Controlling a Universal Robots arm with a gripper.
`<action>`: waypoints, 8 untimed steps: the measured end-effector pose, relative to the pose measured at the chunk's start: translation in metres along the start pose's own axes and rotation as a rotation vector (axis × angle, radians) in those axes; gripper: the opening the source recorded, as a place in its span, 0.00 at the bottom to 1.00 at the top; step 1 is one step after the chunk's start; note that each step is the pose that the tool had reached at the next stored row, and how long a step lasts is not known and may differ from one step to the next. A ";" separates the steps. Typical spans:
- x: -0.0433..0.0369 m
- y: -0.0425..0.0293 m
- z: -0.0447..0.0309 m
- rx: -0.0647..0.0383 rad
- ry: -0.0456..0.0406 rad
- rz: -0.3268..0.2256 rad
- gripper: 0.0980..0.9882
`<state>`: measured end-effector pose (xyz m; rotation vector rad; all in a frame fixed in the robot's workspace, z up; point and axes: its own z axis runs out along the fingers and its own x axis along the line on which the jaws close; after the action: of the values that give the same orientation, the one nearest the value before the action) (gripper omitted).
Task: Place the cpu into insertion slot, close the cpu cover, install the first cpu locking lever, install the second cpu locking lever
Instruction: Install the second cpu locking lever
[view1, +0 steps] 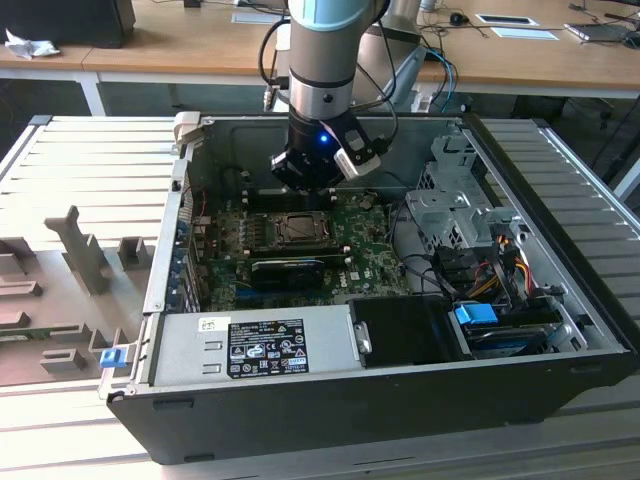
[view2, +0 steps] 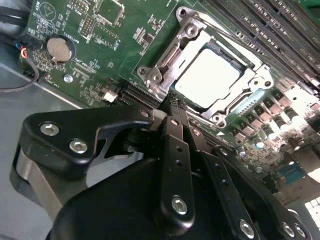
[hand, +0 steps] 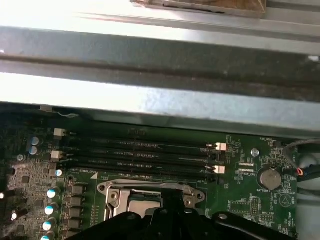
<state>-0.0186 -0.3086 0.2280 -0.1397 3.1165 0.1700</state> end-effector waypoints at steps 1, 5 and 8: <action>0.0003 -0.0028 -0.0003 0.000 0.0001 0.000 0.01; 0.0012 -0.0132 -0.0014 0.000 0.0001 0.000 0.01; 0.0018 -0.0197 -0.0019 0.000 0.0001 0.000 0.01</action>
<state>-0.0186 -0.3285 0.2277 -0.1396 3.1166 0.1699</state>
